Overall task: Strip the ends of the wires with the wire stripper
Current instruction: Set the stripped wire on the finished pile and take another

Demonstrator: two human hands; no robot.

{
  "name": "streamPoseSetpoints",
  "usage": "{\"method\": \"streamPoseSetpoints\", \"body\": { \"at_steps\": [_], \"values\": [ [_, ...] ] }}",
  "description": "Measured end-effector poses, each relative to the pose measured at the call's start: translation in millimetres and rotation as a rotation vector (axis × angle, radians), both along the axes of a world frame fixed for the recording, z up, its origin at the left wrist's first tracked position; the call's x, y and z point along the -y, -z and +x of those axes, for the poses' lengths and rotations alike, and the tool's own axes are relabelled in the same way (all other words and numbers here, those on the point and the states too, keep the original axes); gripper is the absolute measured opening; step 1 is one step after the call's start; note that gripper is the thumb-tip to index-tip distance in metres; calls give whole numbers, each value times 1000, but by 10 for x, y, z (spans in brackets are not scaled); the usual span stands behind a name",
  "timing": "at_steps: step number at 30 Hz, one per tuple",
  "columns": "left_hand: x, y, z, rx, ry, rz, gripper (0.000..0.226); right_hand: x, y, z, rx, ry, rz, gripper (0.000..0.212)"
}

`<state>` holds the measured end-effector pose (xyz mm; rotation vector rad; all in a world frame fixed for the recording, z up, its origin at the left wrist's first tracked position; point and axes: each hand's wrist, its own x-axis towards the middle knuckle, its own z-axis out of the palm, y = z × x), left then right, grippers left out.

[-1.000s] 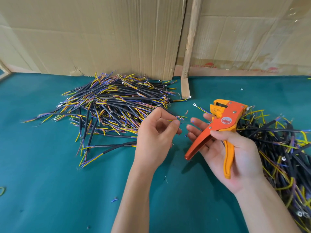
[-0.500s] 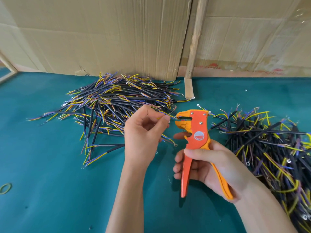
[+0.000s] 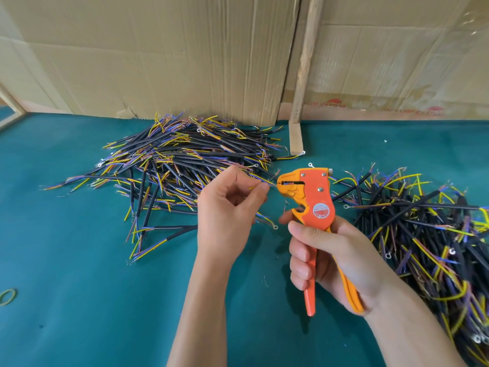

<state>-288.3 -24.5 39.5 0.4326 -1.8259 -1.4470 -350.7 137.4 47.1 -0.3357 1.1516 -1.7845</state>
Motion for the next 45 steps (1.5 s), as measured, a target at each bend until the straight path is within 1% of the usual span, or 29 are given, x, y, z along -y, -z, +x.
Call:
{"method": "streamPoseSetpoints", "body": {
  "at_steps": [3, 5, 8, 10, 12, 13, 16, 19, 23, 26, 28, 31, 35, 38, 41, 45],
  "values": [
    [9, -3, 3, -6, 6, -4, 22, 22, -4, 22, -2, 19, 14, 26],
    [-11, 1, -13, 4, 25, -14, 20, 68, 7, 42, -3, 90, 24, 32],
    [-43, 29, -37, 80, 34, -85, 19, 87, 21, 51, 12, 138, 44, 41],
    [-20, 47, -26, 65, 29, -84, 18, 42, 0, 24, 36, 117, 0, 33],
    [19, 37, -11, 11, 19, -26, 19, -7, -18, -19, 60, 139, -64, 21],
    [27, 26, -6, -3, 13, -8, 20, -29, -26, -38, 57, 151, -77, 19],
    [13, 16, -12, 3, 12, -6, 23, -55, -21, -87, 43, 161, -41, 28],
    [12, 30, -12, 10, 12, -24, 26, -57, -18, -94, 73, 133, -31, 33],
    [20, 39, -23, 51, -32, -94, 23, -80, 3, -97, 102, 68, -95, 50],
    [13, 60, -28, 88, -80, -136, 24, -90, 18, -108, 107, 80, -139, 64],
    [3, 69, -34, 112, -118, -162, 23, -91, 20, -110, 105, 93, -153, 63],
    [-23, 57, -48, 117, -175, -178, 23, -101, 16, -109, 90, 50, -160, 58],
    [-34, 41, -53, 139, -179, -174, 18, -69, 21, -86, 73, 42, -120, 53],
    [-39, 27, -55, 142, -175, -180, 14, -52, 30, -78, 70, 79, -98, 55],
    [-39, 25, -53, 140, -183, -156, 15, -52, 27, -80, 63, 89, -104, 59],
    [-45, 10, -54, 153, -208, -118, 15, -47, 38, -85, 55, 88, -91, 54]
  ]
}}
